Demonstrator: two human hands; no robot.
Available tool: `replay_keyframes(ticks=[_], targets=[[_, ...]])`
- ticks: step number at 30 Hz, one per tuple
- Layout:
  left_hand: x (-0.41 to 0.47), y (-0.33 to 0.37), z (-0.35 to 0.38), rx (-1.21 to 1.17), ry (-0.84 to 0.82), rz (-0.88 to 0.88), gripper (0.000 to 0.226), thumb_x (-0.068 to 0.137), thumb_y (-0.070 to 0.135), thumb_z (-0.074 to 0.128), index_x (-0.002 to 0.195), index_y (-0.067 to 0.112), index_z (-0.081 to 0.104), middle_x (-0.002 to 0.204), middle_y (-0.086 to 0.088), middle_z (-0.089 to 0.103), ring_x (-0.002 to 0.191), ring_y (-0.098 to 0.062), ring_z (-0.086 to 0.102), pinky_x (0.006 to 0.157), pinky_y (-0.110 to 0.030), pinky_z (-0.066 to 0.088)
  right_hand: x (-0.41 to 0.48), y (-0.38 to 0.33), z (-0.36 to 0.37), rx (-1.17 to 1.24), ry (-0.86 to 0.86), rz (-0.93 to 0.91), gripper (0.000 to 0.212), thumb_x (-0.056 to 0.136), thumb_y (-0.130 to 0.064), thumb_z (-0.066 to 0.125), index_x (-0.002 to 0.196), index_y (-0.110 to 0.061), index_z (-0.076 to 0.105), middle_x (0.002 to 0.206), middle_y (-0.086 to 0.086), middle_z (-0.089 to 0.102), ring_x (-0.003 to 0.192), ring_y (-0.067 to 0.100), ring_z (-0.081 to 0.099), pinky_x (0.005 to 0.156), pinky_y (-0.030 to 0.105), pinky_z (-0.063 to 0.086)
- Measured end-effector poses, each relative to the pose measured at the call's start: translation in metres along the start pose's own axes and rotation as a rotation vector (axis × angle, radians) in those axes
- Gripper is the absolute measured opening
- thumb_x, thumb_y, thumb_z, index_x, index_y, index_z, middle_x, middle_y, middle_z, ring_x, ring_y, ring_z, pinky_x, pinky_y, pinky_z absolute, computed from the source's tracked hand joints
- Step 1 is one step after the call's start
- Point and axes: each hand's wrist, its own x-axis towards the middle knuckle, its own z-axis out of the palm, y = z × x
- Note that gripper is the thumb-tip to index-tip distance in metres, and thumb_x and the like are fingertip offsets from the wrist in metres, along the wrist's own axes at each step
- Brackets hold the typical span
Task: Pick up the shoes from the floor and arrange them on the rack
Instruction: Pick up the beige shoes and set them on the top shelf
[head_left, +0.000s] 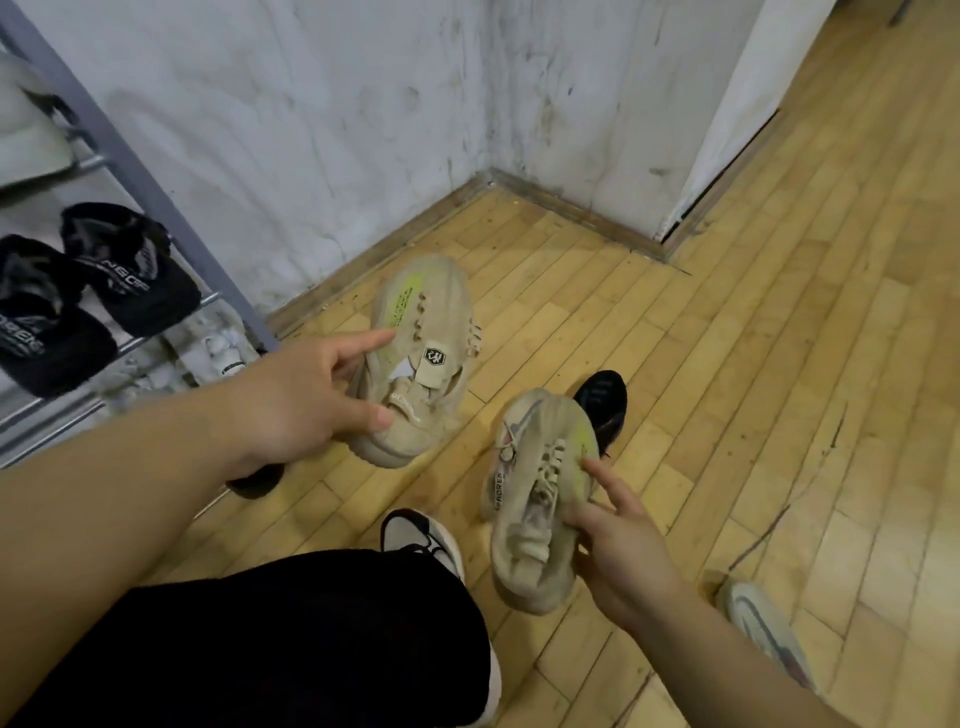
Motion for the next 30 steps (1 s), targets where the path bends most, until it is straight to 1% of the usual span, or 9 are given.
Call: replay_keyframes(ticks=[2, 6, 8, 11, 13, 16, 19, 23, 30], targets=[[-0.014, 0.011, -0.012, -0.18, 0.073, 0.038, 0.087, 0.082, -0.001, 0.081, 0.152, 0.039, 0.047, 0.127, 0.009, 0.066, 0.107, -0.009, 0.069, 0.093, -0.036, 0.059, -0.013, -0.021, 0.035, 0.054, -0.084, -0.081, 0.068, 0.089, 0.011, 0.064, 0.139, -0.034, 0.059, 0.128, 0.011, 0.07, 0.111, 0.034, 0.072, 0.087, 0.053, 0.06], [-0.064, 0.025, -0.053, -0.414, 0.258, 0.156, 0.091, 0.068, 0.005, 0.085, 0.145, 0.043, 0.054, 0.13, -0.002, 0.07, 0.113, -0.02, 0.072, 0.097, -0.043, 0.058, -0.042, -0.072, 0.122, 0.132, -0.267, -0.25, 0.067, 0.092, 0.012, 0.059, 0.142, -0.032, 0.055, 0.122, 0.014, 0.074, 0.108, 0.031, 0.073, 0.091, 0.051, 0.059], [-0.097, 0.02, -0.08, -0.437, 0.358, 0.211, 0.094, 0.059, 0.009, 0.091, 0.137, 0.049, 0.059, 0.133, -0.003, 0.068, 0.115, -0.019, 0.072, 0.089, -0.039, 0.061, -0.059, -0.096, 0.166, 0.159, -0.39, -0.281, 0.066, 0.091, 0.013, 0.057, 0.141, -0.031, 0.054, 0.12, 0.015, 0.074, 0.106, 0.032, 0.074, 0.084, 0.046, 0.061], [-0.15, 0.002, -0.118, -0.5, 0.531, 0.269, 0.089, 0.058, 0.013, 0.084, 0.135, 0.049, 0.061, 0.122, 0.001, 0.072, 0.105, -0.018, 0.076, 0.081, -0.034, 0.063, -0.086, -0.117, 0.237, 0.152, -0.545, -0.331, 0.067, 0.09, 0.016, 0.055, 0.142, -0.028, 0.054, 0.125, 0.017, 0.072, 0.115, 0.036, 0.07, 0.096, 0.053, 0.056], [-0.182, -0.013, -0.14, -0.566, 0.645, 0.307, 0.088, 0.059, 0.01, 0.081, 0.137, 0.046, 0.062, 0.123, 0.0, 0.072, 0.103, -0.018, 0.077, 0.082, -0.036, 0.063, -0.106, -0.122, 0.287, 0.077, -0.652, -0.373, 0.068, 0.089, 0.016, 0.055, 0.141, -0.028, 0.056, 0.126, 0.019, 0.071, 0.11, 0.035, 0.071, 0.087, 0.049, 0.06], [-0.223, -0.04, -0.175, -0.663, 0.807, 0.365, 0.086, 0.065, 0.005, 0.077, 0.141, 0.041, 0.058, 0.124, -0.002, 0.072, 0.104, -0.02, 0.076, 0.077, -0.031, 0.064, -0.139, -0.121, 0.364, -0.057, -0.796, -0.418, 0.068, 0.088, 0.017, 0.057, 0.14, -0.027, 0.059, 0.124, 0.02, 0.07, 0.098, 0.03, 0.073, 0.066, 0.034, 0.06], [-0.254, -0.076, -0.203, -0.736, 0.981, 0.388, 0.081, 0.083, -0.004, 0.071, 0.147, 0.041, 0.051, 0.131, -0.001, 0.07, 0.108, -0.02, 0.075, 0.079, -0.032, 0.064, -0.165, -0.111, 0.437, -0.141, -0.902, -0.438, 0.062, 0.091, 0.017, 0.055, 0.136, -0.026, 0.059, 0.119, 0.015, 0.073, 0.101, 0.03, 0.075, 0.072, 0.037, 0.061], [-0.274, -0.132, -0.22, -0.786, 1.099, 0.317, 0.08, 0.094, -0.007, 0.064, 0.156, 0.037, 0.04, 0.138, 0.002, 0.065, 0.107, -0.016, 0.075, 0.081, -0.036, 0.064, -0.171, -0.067, 0.5, -0.286, -0.937, -0.389, 0.053, 0.095, 0.01, 0.056, 0.133, -0.027, 0.06, 0.11, 0.012, 0.078, 0.096, 0.028, 0.077, 0.073, 0.04, 0.062], [-0.264, -0.191, -0.238, -0.829, 1.093, 0.12, 0.081, 0.095, -0.005, 0.067, 0.16, 0.031, 0.034, 0.143, -0.005, 0.062, 0.105, -0.021, 0.074, 0.081, -0.04, 0.063, -0.135, -0.001, 0.518, -0.413, -0.886, -0.343, 0.041, 0.096, 0.003, 0.063, 0.122, -0.029, 0.066, 0.121, 0.011, 0.074, 0.1, 0.029, 0.076, 0.08, 0.044, 0.062]])
